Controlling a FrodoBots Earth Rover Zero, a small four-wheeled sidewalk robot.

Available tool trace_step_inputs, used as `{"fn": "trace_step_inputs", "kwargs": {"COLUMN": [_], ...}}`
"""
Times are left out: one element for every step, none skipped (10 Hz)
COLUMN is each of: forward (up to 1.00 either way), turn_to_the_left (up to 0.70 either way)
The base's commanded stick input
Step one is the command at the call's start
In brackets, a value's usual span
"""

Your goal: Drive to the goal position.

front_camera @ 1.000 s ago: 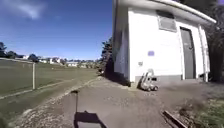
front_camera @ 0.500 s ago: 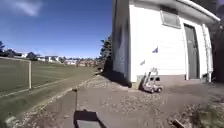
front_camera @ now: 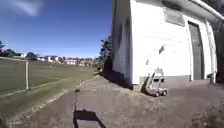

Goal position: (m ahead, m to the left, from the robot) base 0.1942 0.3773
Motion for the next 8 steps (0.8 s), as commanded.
{"fn": "trace_step_inputs", "kwargs": {"forward": [0.5, 0.5, 0.5, 0.5, 0.47, 0.35, 0.08, -0.11], "turn_to_the_left": [0.0, 0.0, 0.0, 0.0, 0.0, 0.0, 0.0, 0.0]}}
